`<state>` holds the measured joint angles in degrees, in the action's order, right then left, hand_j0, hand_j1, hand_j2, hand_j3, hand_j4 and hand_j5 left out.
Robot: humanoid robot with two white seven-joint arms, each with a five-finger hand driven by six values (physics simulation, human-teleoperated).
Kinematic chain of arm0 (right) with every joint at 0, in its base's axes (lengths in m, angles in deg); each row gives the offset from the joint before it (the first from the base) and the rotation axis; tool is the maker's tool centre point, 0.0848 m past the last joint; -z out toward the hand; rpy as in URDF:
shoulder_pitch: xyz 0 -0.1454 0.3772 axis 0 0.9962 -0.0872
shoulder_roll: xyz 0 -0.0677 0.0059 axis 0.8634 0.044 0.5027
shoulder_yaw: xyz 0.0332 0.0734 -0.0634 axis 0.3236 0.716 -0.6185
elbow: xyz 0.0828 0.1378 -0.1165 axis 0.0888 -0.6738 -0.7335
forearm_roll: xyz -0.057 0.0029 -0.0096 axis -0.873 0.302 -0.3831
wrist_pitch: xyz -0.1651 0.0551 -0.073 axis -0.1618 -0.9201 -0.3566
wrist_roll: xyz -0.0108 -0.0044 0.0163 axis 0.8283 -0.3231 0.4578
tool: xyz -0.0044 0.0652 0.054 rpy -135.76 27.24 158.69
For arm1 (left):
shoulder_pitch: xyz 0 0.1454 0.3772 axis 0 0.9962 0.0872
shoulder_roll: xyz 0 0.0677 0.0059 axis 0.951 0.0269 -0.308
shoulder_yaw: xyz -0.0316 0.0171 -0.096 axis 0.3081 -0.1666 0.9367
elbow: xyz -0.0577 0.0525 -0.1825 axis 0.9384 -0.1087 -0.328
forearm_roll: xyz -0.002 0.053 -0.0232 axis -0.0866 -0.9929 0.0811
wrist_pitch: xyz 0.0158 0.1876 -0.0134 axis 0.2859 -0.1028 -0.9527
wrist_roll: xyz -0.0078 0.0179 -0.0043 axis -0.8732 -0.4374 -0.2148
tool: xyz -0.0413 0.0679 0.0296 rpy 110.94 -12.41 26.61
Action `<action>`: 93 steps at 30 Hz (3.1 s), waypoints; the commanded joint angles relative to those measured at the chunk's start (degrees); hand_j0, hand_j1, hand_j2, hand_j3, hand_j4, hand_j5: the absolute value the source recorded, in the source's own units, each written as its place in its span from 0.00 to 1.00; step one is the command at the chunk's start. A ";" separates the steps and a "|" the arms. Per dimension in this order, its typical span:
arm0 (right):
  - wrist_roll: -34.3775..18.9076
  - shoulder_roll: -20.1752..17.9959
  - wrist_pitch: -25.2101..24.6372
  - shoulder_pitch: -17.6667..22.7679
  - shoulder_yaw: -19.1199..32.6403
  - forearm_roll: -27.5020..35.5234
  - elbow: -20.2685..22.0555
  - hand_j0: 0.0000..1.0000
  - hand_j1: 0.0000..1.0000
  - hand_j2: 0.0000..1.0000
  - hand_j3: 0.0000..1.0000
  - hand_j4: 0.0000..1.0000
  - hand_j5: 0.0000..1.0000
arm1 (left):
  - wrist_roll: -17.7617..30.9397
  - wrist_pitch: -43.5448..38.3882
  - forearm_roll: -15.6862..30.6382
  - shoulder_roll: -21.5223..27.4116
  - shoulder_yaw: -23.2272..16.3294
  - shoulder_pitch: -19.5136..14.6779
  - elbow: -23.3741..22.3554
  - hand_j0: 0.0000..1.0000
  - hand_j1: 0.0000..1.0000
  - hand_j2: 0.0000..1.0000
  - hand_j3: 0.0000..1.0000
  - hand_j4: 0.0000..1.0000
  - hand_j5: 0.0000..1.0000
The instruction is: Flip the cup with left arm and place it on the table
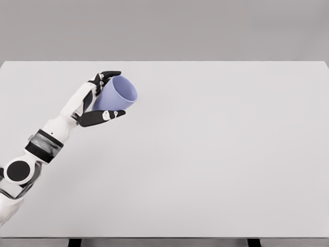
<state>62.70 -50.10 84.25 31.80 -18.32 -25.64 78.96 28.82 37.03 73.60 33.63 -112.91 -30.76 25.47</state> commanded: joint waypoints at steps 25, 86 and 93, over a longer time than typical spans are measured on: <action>-0.01 0.00 0.00 0.00 -0.01 -0.01 -0.01 1.00 1.00 1.00 1.00 1.00 1.00 | 0.08 16.21 -0.47 -2.60 1.36 2.46 -6.84 0.73 0.73 0.73 0.73 0.73 0.73; -0.01 0.00 0.00 0.00 -0.01 -0.01 -0.01 1.00 1.00 1.00 1.00 1.00 1.00 | 0.17 25.79 8.67 -9.99 0.83 5.45 -16.42 0.75 0.75 0.75 0.75 0.75 0.75; -0.01 0.00 0.00 0.00 -0.01 -0.01 -0.01 1.00 1.00 1.00 1.00 1.00 1.00 | 0.17 25.79 9.55 -10.34 0.83 6.15 -16.42 0.75 0.75 0.75 0.75 0.75 0.75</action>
<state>62.70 -50.10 84.25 31.80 -18.32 -25.64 78.96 28.98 62.82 82.85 23.40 -112.09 -24.60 9.02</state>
